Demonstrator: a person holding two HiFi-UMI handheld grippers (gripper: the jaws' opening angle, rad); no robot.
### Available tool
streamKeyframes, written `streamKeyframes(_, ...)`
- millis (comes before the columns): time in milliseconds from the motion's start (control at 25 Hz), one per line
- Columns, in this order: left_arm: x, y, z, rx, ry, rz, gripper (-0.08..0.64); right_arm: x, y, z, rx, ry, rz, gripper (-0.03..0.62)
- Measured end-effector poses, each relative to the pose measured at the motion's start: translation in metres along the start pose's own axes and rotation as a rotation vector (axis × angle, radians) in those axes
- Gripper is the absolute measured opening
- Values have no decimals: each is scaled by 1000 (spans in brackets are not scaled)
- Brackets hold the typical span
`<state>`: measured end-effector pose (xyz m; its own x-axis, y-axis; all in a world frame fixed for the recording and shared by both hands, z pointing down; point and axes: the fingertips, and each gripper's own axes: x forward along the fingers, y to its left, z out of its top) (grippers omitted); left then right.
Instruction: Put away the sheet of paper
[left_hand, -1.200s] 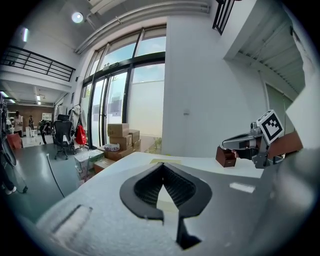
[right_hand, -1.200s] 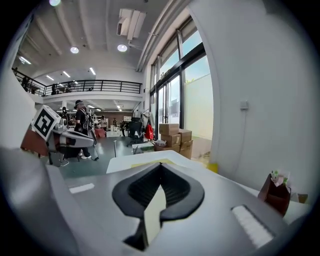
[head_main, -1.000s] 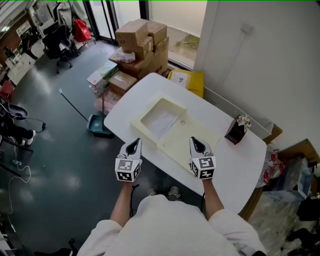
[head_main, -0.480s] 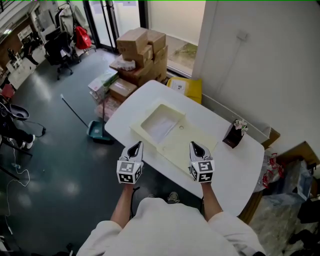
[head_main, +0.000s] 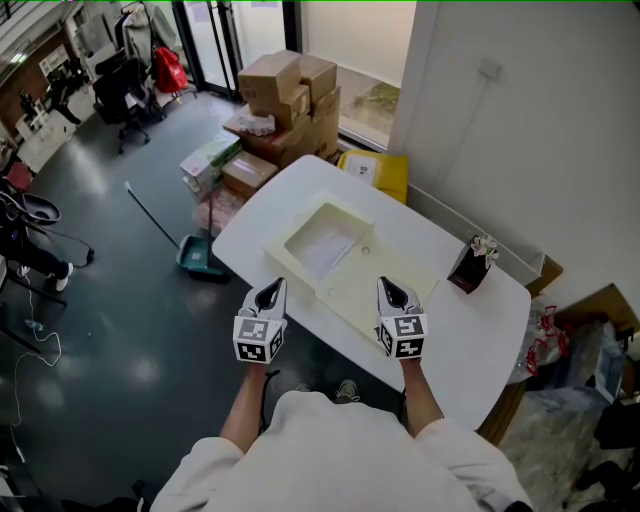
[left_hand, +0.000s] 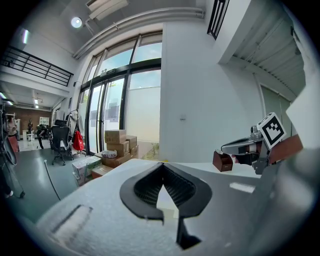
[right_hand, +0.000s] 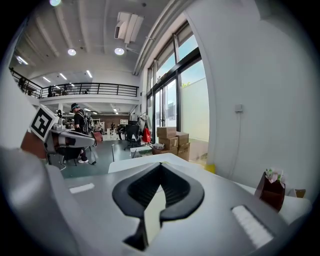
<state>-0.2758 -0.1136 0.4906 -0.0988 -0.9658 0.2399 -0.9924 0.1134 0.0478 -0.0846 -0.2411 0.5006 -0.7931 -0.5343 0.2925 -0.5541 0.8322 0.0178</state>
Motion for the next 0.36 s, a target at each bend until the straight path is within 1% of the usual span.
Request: streamKeyframes(360,1,3,-1,-1,-2,7,6,4,-1,-3,-8,9,-3,0)
